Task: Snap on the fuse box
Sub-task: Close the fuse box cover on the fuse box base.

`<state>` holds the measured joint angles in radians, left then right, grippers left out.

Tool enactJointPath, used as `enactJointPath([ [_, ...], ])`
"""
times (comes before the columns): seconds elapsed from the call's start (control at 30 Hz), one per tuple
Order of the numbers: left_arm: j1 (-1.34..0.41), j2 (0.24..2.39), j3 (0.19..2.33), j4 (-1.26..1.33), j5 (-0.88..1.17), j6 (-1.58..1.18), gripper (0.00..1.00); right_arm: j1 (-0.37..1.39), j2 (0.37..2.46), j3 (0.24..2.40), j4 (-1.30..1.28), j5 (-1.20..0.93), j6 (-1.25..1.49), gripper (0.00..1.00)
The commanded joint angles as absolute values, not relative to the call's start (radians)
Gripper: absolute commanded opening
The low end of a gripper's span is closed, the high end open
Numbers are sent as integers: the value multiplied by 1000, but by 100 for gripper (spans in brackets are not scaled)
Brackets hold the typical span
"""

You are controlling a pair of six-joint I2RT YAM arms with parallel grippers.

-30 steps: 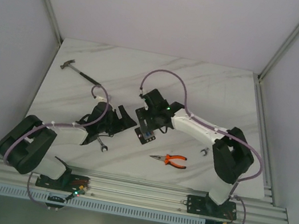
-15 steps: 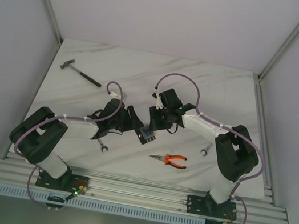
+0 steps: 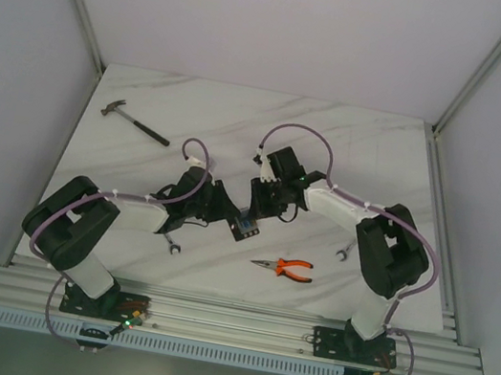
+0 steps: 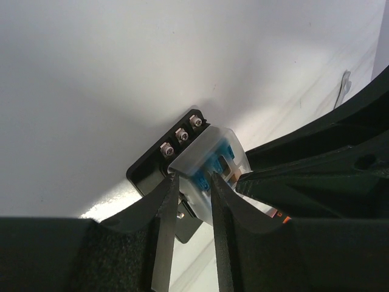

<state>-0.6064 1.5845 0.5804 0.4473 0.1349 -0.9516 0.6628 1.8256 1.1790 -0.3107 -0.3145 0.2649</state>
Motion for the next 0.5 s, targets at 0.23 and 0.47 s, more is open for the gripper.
enactJointPath([
  [0.23, -622, 1640, 578, 285, 139, -902, 34, 703, 2058, 1179, -448, -132, 217, 25],
  [0.47, -621, 1607, 571, 284, 119, -903, 35, 740, 1968, 1274, -433, -126, 220, 30],
])
